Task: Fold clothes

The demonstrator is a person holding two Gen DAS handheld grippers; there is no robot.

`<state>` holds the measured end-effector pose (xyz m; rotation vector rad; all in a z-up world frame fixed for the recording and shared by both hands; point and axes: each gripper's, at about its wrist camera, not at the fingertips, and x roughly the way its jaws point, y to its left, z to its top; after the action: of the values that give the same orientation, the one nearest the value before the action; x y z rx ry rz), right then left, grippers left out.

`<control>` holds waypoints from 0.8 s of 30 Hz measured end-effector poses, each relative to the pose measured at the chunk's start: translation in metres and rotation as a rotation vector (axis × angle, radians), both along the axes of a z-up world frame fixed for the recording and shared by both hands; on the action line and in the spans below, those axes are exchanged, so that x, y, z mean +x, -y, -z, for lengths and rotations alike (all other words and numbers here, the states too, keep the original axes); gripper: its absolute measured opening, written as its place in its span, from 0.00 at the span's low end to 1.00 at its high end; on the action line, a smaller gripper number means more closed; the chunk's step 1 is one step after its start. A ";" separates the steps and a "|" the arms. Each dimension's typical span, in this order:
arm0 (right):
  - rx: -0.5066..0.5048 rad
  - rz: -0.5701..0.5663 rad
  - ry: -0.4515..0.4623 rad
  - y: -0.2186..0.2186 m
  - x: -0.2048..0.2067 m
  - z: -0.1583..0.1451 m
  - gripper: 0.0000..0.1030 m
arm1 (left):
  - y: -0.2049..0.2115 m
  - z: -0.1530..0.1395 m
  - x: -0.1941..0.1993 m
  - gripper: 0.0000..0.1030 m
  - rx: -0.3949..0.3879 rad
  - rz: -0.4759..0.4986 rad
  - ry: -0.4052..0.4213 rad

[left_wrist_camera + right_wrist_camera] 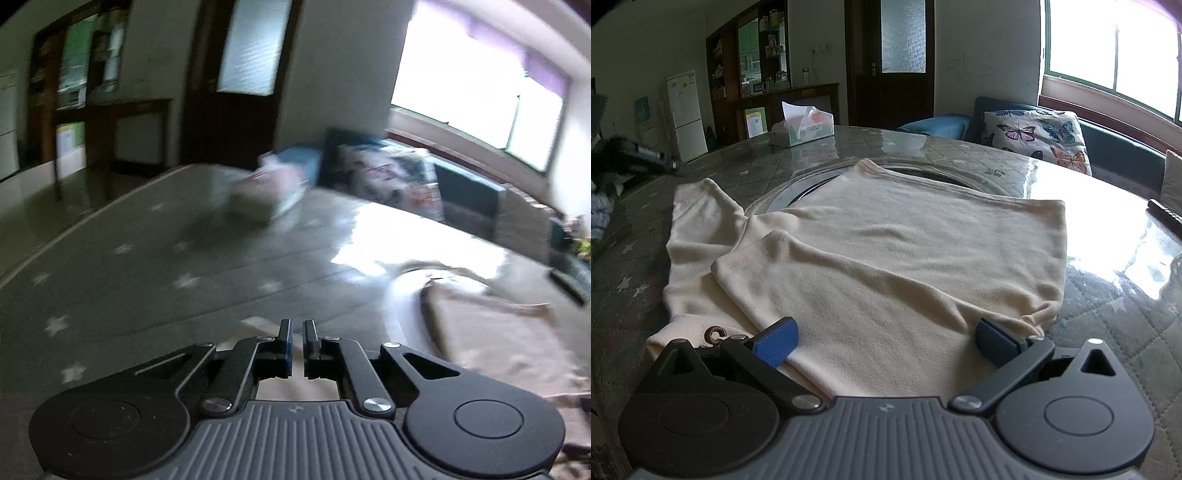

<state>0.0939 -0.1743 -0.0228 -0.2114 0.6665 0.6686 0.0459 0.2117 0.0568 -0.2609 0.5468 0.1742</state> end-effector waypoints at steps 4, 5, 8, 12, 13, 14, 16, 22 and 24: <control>0.000 0.000 0.000 0.001 0.001 0.000 1.00 | 0.043 -0.021 0.001 0.04 -0.020 0.147 0.061; 0.001 0.000 0.000 0.001 0.000 0.000 1.00 | 0.055 -0.025 0.001 0.04 -0.015 0.183 0.071; 0.000 0.000 0.000 0.000 0.000 0.000 1.00 | 0.079 -0.031 0.005 0.06 0.004 0.234 0.079; 0.003 0.000 -0.001 0.000 0.000 0.000 1.00 | 0.080 -0.025 0.007 0.12 0.034 0.207 0.044; 0.002 0.000 -0.001 0.000 0.000 0.000 1.00 | 0.076 -0.022 0.006 0.26 0.045 0.188 0.030; 0.002 0.000 -0.001 0.000 0.000 0.000 1.00 | 0.072 -0.019 0.004 0.35 0.061 0.162 0.019; 0.002 0.000 -0.001 0.000 0.000 0.000 1.00 | 0.061 -0.011 -0.005 0.49 0.103 0.100 0.000; -0.001 -0.001 -0.002 -0.001 0.001 0.000 1.00 | 0.018 0.015 -0.017 0.57 0.196 -0.101 -0.077; -0.002 -0.002 -0.002 -0.001 0.001 0.000 1.00 | 0.005 0.022 -0.018 0.61 0.189 -0.156 -0.094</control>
<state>0.0947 -0.1736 -0.0225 -0.2128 0.6692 0.6700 0.0282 0.2068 0.0345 -0.1111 0.5986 0.3894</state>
